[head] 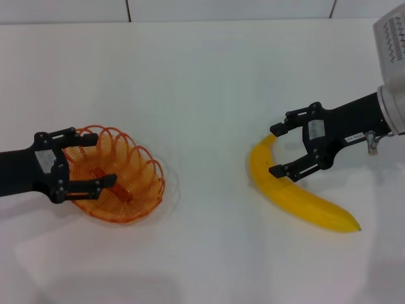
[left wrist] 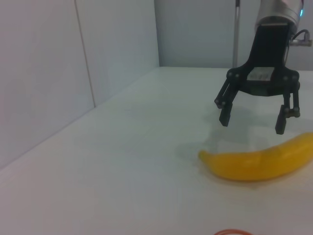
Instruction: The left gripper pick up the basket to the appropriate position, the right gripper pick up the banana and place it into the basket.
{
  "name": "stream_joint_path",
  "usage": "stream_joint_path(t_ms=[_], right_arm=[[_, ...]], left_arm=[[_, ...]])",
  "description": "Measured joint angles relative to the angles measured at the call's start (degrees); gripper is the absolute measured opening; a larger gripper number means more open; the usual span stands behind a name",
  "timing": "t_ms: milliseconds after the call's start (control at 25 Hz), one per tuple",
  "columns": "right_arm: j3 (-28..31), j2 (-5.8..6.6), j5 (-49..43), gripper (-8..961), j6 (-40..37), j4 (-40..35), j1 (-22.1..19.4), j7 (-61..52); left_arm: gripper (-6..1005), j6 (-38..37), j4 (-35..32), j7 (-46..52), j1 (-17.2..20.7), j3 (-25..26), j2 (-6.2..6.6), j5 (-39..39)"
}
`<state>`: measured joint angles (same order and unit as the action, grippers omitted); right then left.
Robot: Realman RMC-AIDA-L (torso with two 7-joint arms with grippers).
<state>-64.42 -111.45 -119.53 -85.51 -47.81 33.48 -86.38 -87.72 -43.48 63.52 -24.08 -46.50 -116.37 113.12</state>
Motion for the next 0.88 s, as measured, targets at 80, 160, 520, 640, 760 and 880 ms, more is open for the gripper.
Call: stream_joint_path(t_ms=[80, 160, 520, 640, 760, 880], right_arm=[[0.0, -0.04, 0.0, 894, 0.0, 0.0, 0.0, 0.0], [0.0, -0.06, 0.0, 893, 0.0, 0.0, 0.0, 0.1], [0.0, -0.08, 0.1, 894, 0.0, 0.0, 0.0, 0.2], [0.1, -0.09, 0.1, 894, 0.1, 0.0, 0.0, 0.1], [0.1, -0.08, 0.1, 894, 0.1, 0.0, 0.0, 0.0], [0.1, -0.09, 0.1, 893, 0.2, 0.0, 0.0, 0.0]], left_arm=[[874, 0.0, 0.1, -0.3, 0.0, 0.1, 0.00, 0.0], [874, 0.0, 0.1, -0.5, 0.0, 0.1, 0.00, 0.0], [873, 0.0, -0.1, 2.7, 0.0, 1.5, 0.00, -2.3], [873, 0.0, -2.1, 9.8, -0.2, 3.8, 0.02, -3.4], [873, 0.5, -5.9, 20.5, -1.0, 7.6, 0.48, -2.6], [873, 1.6, -7.7, 28.4, -2.4, 9.1, 1.80, 0.1]])
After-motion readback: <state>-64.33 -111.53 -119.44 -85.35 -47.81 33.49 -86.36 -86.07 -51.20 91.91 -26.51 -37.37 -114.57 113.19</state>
